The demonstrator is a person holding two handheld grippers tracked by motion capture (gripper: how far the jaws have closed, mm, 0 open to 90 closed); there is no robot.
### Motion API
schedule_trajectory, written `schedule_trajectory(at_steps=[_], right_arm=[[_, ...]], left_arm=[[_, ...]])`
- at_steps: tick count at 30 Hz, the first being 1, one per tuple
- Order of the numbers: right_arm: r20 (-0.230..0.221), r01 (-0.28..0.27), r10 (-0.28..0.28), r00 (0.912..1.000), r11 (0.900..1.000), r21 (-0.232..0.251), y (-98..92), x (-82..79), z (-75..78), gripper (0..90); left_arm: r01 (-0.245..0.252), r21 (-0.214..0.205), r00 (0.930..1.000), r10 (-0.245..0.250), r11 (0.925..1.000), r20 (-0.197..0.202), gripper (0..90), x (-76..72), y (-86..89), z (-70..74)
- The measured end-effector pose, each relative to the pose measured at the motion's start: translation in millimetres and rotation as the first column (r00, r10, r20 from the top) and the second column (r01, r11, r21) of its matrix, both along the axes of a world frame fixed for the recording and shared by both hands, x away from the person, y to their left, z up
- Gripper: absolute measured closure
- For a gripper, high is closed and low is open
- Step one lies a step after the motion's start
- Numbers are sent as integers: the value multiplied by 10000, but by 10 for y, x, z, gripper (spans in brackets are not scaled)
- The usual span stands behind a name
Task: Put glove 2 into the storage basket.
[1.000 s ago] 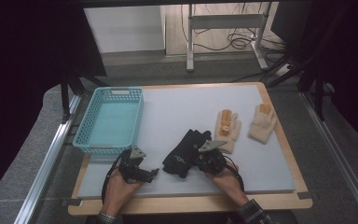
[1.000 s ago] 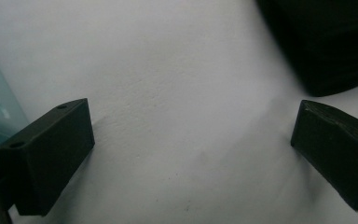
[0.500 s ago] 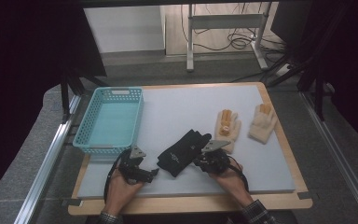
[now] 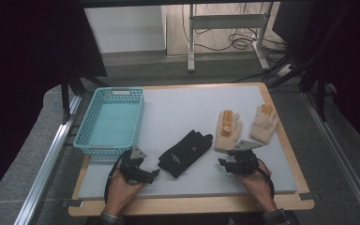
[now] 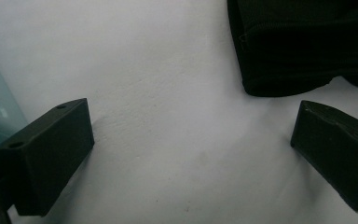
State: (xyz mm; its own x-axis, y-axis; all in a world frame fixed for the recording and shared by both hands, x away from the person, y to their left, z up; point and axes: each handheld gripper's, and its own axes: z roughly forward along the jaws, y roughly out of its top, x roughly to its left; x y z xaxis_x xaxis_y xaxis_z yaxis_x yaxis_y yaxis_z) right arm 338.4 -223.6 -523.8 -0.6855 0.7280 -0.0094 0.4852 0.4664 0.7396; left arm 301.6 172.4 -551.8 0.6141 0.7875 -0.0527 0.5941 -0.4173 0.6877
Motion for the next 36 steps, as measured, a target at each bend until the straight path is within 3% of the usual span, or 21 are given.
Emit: schedule_trajectory(at_steps=[1,4,7,13,22,27,36], right_arm=[[93,388,-388,9992,9992,-6,-94,4,-8,395],[96,642,-642,9979,9979,-9,-157,16,-19,368],[268,1053,-1045,9942,9940,-302,-246,36,-37,308],[253,1108,-1101,9936,9934,-306,-291,50,-66,248],[210,1151,-1146,9932,9930,-252,-299,56,-74,242],[224,1153,-1147,9931,9930,-253,-299,56,-75,241],[234,1150,-1145,9932,9930,-250,-299,55,-76,242]], left_arm=[[2,-2,10000,-2,10000,-9,0,1,0,0],[-5,-18,10000,5,10000,-11,0,1,0,0],[-7,-23,10000,7,10000,-16,0,1,0,0],[4,-25,10000,-4,10000,-14,0,1,1,1],[99,-13,9999,-99,9999,-85,5,7,14,20],[521,-531,9981,-537,9972,-300,13,-15,-24,134],[1308,-560,9911,-1321,9898,-186,0,59,-309,450]])
